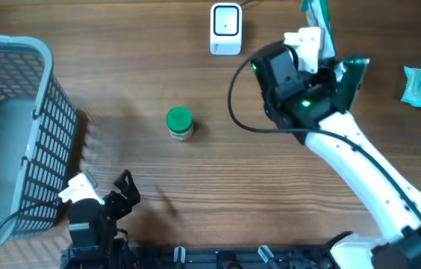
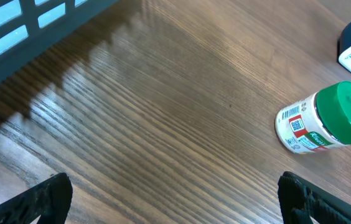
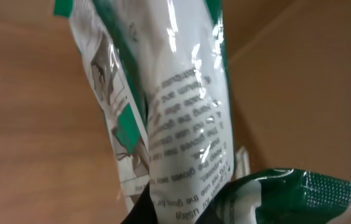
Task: Scan the item barcode
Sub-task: 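Lift the gloves pack and hold it under the scanner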
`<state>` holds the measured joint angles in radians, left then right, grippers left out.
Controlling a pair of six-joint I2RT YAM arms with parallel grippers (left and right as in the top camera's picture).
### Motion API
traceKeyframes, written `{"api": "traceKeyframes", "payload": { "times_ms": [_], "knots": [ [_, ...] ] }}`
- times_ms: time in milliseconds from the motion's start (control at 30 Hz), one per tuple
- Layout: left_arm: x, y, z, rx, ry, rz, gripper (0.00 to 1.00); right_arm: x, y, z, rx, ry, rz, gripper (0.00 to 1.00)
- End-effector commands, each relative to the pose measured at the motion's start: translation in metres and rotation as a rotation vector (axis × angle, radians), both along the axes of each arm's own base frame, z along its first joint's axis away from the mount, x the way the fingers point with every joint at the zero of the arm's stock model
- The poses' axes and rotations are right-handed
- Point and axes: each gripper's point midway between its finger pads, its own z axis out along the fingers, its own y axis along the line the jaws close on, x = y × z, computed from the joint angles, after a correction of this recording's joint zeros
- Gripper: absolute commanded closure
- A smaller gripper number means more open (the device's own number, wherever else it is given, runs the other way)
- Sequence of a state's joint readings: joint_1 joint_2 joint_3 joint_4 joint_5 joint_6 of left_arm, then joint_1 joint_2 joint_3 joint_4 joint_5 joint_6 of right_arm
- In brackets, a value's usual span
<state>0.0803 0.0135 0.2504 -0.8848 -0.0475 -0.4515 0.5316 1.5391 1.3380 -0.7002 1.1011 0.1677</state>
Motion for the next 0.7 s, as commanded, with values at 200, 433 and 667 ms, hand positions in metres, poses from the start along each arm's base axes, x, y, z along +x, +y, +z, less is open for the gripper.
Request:
{"api": "traceKeyframes", "payload": {
  "times_ms": [200, 433, 667],
  "knots": [
    [0.0, 0.0, 0.0, -0.003, -0.005, 0.0, 0.0, 0.07, 0.039, -0.017, -0.518, 0.115, -0.03, 0.96],
    [0.0, 0.0, 0.0, -0.003, -0.005, 0.0, 0.0, 0.125, 0.081, -0.075, -0.735, 0.215, 0.166, 0.95],
    [0.0, 0.0, 0.0, -0.003, -0.005, 0.0, 0.0, 0.138, 0.099, -0.136, -0.886, 0.359, 0.292, 0.95]
  ]
}}
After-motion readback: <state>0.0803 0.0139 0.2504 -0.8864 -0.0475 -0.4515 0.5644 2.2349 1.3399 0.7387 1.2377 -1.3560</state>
